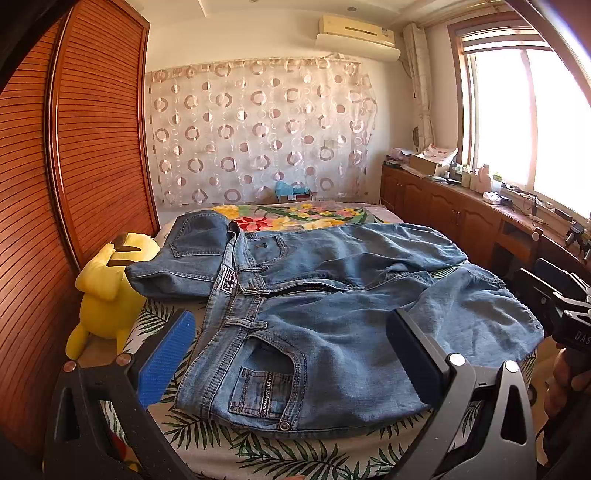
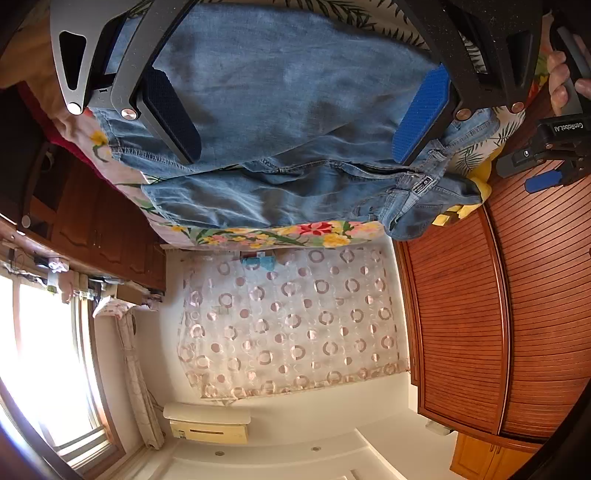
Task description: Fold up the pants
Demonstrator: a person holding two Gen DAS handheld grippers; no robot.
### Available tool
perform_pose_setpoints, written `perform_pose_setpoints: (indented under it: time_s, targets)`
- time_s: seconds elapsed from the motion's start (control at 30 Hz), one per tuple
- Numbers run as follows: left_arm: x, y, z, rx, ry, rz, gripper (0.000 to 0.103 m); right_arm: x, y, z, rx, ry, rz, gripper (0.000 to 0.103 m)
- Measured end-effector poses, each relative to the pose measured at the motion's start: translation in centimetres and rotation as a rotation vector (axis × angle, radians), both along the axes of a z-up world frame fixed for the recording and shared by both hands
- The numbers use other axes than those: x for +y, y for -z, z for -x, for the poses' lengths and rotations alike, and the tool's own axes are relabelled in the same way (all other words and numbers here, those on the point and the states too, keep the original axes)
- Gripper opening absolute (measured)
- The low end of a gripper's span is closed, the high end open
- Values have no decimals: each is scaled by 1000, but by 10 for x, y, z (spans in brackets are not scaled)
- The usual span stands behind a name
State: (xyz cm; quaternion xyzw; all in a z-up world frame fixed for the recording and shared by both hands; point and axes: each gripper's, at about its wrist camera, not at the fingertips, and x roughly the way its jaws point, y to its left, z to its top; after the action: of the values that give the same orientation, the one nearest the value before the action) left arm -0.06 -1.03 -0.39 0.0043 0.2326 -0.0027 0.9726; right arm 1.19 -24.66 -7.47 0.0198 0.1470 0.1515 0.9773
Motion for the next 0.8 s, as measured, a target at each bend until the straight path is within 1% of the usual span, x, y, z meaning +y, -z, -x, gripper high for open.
perform_pose_setpoints:
  time_s: [0.8]
  targets:
    - [2,-5,3,-9,8,1,103,2,1,0,1,-2,4,103]
